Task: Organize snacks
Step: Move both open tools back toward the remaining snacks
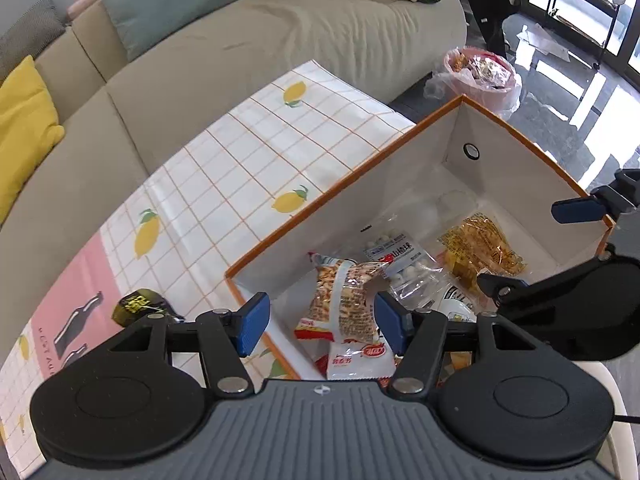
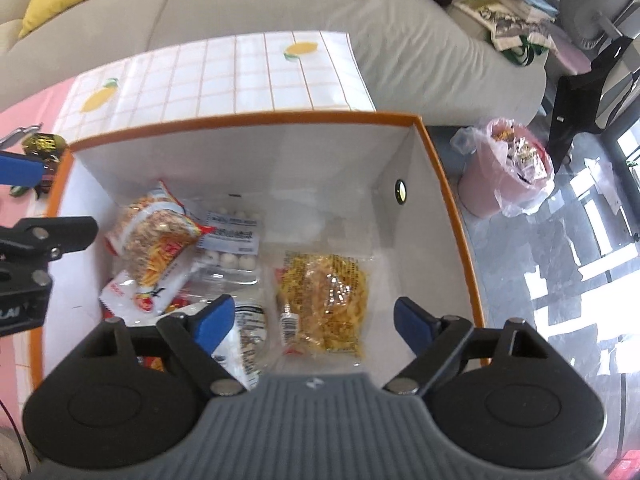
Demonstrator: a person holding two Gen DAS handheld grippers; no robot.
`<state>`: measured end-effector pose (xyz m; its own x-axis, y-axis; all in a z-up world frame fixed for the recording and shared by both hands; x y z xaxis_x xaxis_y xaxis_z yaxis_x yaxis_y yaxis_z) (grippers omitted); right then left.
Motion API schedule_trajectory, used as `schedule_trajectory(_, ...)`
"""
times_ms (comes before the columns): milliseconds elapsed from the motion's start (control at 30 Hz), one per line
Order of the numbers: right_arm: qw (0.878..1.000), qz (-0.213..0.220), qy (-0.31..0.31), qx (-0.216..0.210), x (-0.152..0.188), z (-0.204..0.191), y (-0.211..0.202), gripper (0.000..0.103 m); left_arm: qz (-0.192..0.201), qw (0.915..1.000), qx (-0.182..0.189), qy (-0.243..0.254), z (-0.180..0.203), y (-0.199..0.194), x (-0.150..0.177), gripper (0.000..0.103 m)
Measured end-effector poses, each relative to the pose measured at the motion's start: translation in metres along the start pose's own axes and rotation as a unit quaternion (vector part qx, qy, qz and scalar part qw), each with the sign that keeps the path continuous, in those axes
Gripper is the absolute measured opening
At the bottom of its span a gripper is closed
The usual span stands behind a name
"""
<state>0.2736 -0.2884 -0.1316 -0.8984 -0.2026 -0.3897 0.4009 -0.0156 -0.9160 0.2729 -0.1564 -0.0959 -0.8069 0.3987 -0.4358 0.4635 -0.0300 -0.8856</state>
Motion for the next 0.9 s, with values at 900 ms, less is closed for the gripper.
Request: schedule_trajectory(900, 0.986, 0.162, 0.022, -0.041, 0.037, -0.112, -0.096, 0.089, 0.094, 0.9807, 0.017, -0.171, -0.094, -0.089, 0.106, 0.071)
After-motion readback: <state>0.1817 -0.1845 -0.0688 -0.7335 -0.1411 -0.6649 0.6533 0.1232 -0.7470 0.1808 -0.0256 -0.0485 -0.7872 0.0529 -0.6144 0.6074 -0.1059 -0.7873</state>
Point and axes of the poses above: each gripper's, at about its wrist camera, not at the fingertips, and y roughly the way its jaws point, z to its right, x to its underside, the point moved 10 cm from there along y, roughly the way its jaws point, and after that the axes turned 1 degree about z, right-handed, at the moved point
